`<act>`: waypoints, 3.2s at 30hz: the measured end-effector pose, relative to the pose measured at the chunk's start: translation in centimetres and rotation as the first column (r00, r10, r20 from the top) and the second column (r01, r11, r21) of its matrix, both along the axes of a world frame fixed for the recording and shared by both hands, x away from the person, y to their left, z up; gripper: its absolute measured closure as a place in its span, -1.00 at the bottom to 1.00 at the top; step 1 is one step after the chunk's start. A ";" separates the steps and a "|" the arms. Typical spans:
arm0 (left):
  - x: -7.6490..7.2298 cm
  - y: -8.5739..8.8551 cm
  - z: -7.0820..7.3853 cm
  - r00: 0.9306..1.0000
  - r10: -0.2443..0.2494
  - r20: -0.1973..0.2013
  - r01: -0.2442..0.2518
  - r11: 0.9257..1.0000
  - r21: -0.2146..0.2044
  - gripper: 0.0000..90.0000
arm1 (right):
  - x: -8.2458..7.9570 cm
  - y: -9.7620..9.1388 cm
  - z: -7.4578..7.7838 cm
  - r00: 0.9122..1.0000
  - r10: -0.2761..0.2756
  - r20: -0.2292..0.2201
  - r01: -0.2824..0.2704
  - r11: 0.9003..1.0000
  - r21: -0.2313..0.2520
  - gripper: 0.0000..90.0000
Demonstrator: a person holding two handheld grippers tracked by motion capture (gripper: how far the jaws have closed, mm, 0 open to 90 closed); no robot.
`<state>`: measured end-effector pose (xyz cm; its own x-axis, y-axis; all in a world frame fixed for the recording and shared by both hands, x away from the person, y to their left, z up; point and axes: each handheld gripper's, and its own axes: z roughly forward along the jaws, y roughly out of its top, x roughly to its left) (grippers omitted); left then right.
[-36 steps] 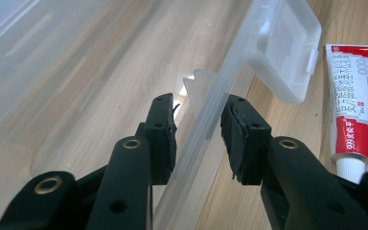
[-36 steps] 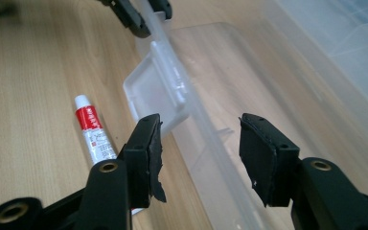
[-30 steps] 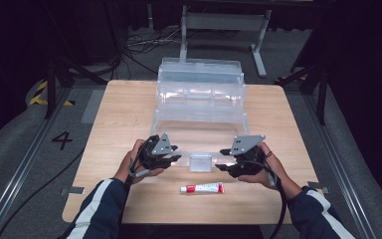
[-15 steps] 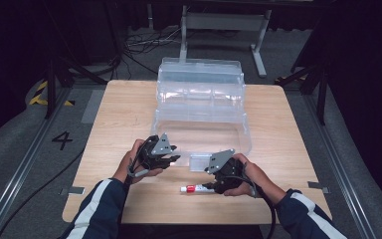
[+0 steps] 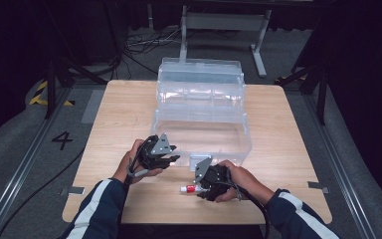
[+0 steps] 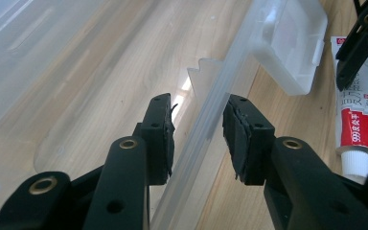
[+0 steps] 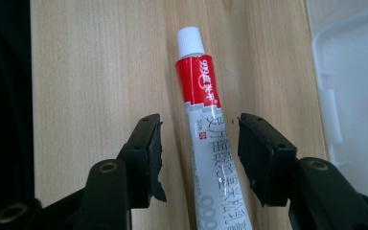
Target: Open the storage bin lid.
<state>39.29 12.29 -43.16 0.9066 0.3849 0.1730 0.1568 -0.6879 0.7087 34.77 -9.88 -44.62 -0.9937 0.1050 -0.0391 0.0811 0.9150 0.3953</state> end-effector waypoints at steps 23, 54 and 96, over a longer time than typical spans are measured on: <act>0.1 0.1 -0.1 1.000 -0.003 -0.007 0.003 1.000 -0.001 0.41 | 0.3 1.8 -1.1 0.997 0.025 -0.077 -0.031 0.997 -0.071 0.38; 0.1 0.2 0.0 1.000 -0.001 0.000 0.001 1.000 0.002 0.40 | 0.0 0.4 0.1 0.997 0.054 -0.053 -0.059 0.994 -0.093 0.58; -4.4 5.2 4.7 0.977 0.167 0.135 -0.150 0.980 -0.128 -0.46 | 0.7 -4.8 3.0 1.000 -0.005 -0.028 0.004 0.999 -0.042 0.58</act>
